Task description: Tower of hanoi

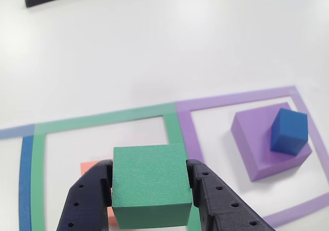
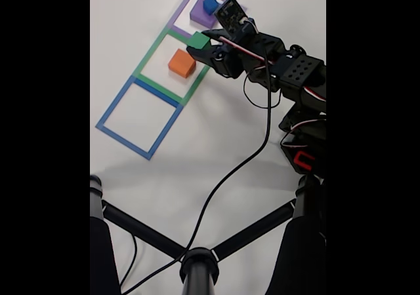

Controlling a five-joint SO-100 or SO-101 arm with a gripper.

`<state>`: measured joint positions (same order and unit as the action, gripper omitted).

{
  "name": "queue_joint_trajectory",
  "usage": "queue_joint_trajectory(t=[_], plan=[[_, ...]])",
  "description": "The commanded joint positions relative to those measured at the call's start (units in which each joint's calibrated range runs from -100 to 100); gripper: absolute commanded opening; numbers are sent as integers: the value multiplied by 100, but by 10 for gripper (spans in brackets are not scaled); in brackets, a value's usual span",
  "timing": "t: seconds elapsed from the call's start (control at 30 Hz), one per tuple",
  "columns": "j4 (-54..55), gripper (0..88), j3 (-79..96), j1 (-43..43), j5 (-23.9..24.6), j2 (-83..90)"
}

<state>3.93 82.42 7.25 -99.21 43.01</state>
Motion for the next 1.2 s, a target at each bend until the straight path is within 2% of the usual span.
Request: queue_joint_trajectory(t=[0.0,0.37,0.6,1.17], plan=[[1497,59,331,-164,-79,-423],[3585,59,677,-515,-79,-1898],[4548,57,495,-522,-79,-3003],[5430,56,-141,-538,-79,-4502]])
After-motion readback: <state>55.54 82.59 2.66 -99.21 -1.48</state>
